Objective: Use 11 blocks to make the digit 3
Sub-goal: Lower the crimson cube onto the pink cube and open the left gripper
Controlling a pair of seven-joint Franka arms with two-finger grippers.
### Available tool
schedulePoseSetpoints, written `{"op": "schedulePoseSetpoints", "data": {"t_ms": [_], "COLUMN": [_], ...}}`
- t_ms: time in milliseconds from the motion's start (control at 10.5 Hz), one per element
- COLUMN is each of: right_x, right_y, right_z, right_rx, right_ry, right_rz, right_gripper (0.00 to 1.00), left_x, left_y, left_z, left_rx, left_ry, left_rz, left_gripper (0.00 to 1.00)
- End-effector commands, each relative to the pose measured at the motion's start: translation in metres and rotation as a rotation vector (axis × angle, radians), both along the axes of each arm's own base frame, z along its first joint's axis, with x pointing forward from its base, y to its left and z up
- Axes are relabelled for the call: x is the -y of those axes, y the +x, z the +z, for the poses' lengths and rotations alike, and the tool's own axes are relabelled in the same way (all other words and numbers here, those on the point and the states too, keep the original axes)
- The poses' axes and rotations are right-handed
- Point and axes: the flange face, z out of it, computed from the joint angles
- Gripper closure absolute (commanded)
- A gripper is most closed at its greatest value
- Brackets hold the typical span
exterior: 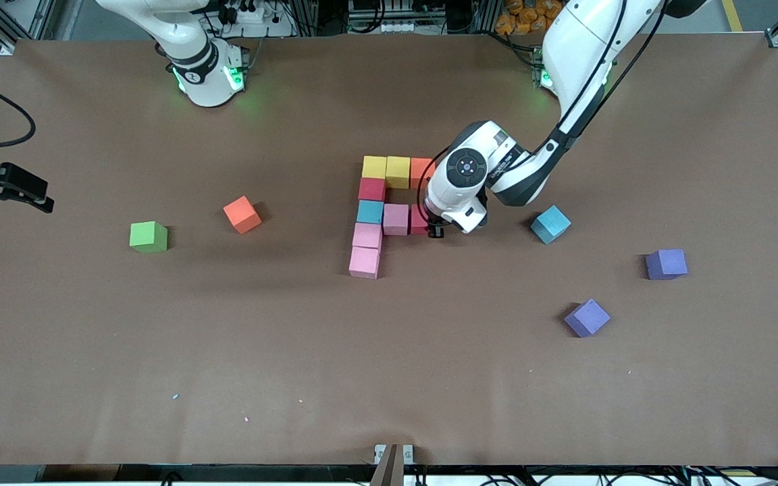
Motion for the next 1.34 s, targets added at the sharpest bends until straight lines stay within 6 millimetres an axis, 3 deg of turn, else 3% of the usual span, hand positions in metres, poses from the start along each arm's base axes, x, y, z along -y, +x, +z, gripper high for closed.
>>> {"op": "schedulePoseSetpoints", "data": {"t_ms": [0, 95, 286, 382, 477, 573, 668, 859, 1050, 1241], "right_x": [0.008, 0.01, 0.008, 0.008, 0.007, 0.014, 0.016, 0.031, 0.031, 0.032], "right_y": [-0.006, -0.006, -0.008, -0.01, -0.015, -0.02, -0.026, -0.044, -0.052, -0.058], "right_z": [0.009, 0.009, 0.011, 0.011, 0.015, 0.019, 0.022, 0.025, 0.025, 0.016], "right_rx": [0.018, 0.015, 0.013, -0.001, -0.005, -0.005, -0.004, -0.006, -0.01, -0.001], "right_ry": [0.01, 0.007, 0.009, 0.008, 0.006, 0.011, 0.012, 0.021, 0.022, 0.023], "right_rz": [0.012, 0.008, 0.01, 0.005, 0.003, -0.01, -0.015, -0.043, -0.043, -0.044], "right_gripper": [0.0, 0.0, 0.0, 0.0, 0.0, 0.0, 0.0, 0.0, 0.0, 0.0], "left_x": [0.006, 0.005, 0.005, 0.006, 0.006, 0.006, 0.007, 0.013, 0.01, 0.012], "left_y": [0.004, 0.004, 0.005, 0.008, 0.008, 0.007, 0.006, 0.0, 0.005, -0.001], "left_z": [-0.003, -0.004, -0.003, 0.0, 0.0, 0.0, 0.001, 0.005, 0.02, 0.034], "left_rx": [0.014, 0.012, 0.014, 0.018, 0.017, 0.017, 0.02, 0.031, 0.075, 0.072], "left_ry": [0.006, 0.007, 0.004, 0.0, 0.0, 0.001, 0.005, 0.014, 0.023, 0.047], "left_rz": [0.015, 0.018, 0.017, 0.021, 0.022, 0.018, 0.003, -0.025, -0.053, -0.059], "left_gripper": [0.97, 0.9, 0.53, 0.45, 0.43, 0.26, 0.0, 0.0, 0.0, 0.0]}}
